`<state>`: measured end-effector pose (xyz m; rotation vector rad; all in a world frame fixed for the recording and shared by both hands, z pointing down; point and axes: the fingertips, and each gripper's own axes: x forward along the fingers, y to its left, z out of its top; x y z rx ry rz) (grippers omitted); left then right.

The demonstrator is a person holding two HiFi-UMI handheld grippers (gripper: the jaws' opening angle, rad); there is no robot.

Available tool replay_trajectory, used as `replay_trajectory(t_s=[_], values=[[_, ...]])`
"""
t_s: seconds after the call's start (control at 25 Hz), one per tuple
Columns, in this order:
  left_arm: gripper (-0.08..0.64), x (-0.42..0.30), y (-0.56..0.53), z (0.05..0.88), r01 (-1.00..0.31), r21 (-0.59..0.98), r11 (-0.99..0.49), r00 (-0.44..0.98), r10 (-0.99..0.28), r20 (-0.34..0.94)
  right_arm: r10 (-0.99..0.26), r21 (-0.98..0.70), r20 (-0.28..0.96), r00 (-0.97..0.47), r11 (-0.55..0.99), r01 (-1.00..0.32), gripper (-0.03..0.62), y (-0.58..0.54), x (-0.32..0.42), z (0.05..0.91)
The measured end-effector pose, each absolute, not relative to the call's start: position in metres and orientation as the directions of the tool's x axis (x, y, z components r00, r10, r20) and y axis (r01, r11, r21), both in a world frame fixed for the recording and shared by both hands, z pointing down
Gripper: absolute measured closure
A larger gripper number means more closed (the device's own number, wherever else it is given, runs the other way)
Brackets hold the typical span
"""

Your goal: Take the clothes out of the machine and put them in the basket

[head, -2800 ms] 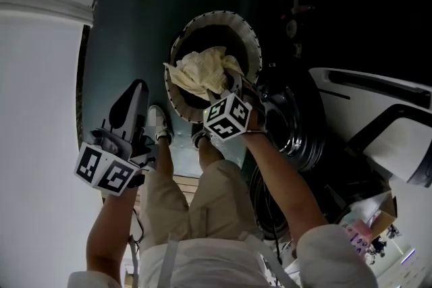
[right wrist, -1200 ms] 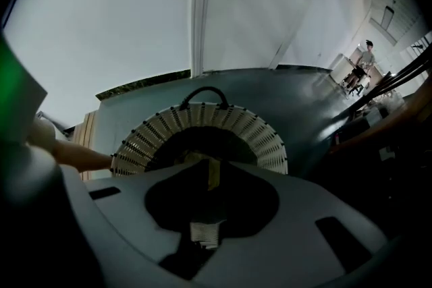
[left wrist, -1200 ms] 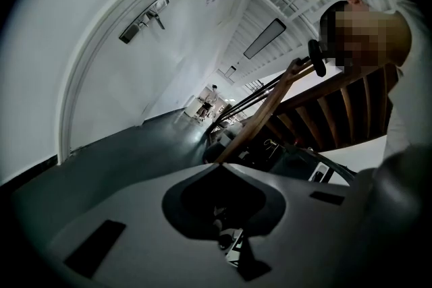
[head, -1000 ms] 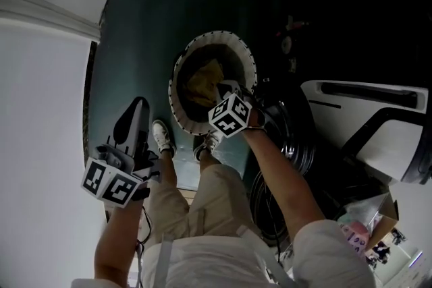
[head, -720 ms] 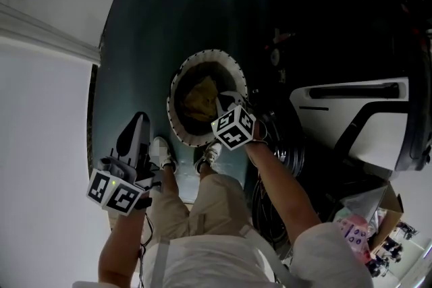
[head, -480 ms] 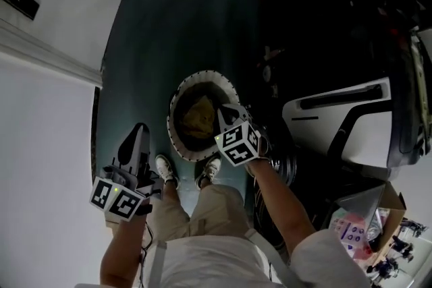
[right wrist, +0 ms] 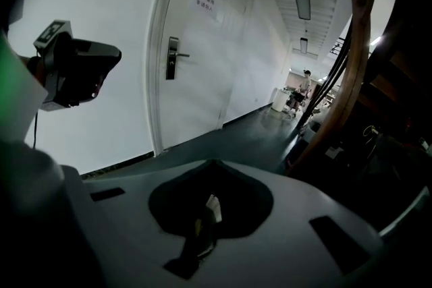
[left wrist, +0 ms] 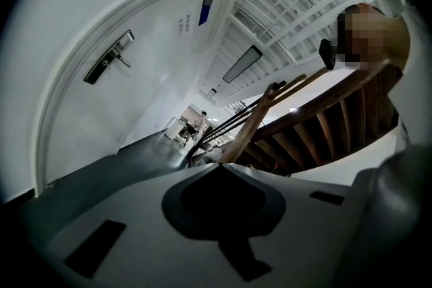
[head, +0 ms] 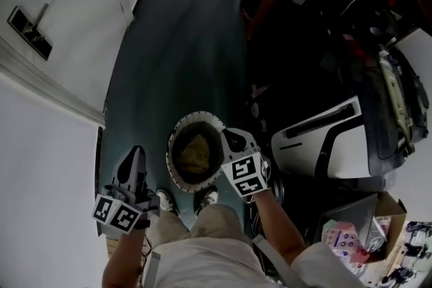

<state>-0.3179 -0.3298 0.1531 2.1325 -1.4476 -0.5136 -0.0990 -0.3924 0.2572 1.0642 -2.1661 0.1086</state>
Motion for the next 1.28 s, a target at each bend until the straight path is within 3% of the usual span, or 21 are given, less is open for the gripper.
replay_trajectory(t_s=[0.84,1.28], values=[[0.546,-0.347,-0.3,0.048,-0.824,0.474,-0.31,0.255,-0.95,-0.179,-0.871,0.128,0.266,-0.412,0.456,-0.881,0.58,-0.353,-0.029,0.048],[0.546,-0.362,-0.276,0.028,-0.896,0.358,-0.261,0.206,-0.961,-0.184,-0.907,0.068,0.123,-0.403,0.413,-0.908,0.58,-0.326,-0.003,-0.001]])
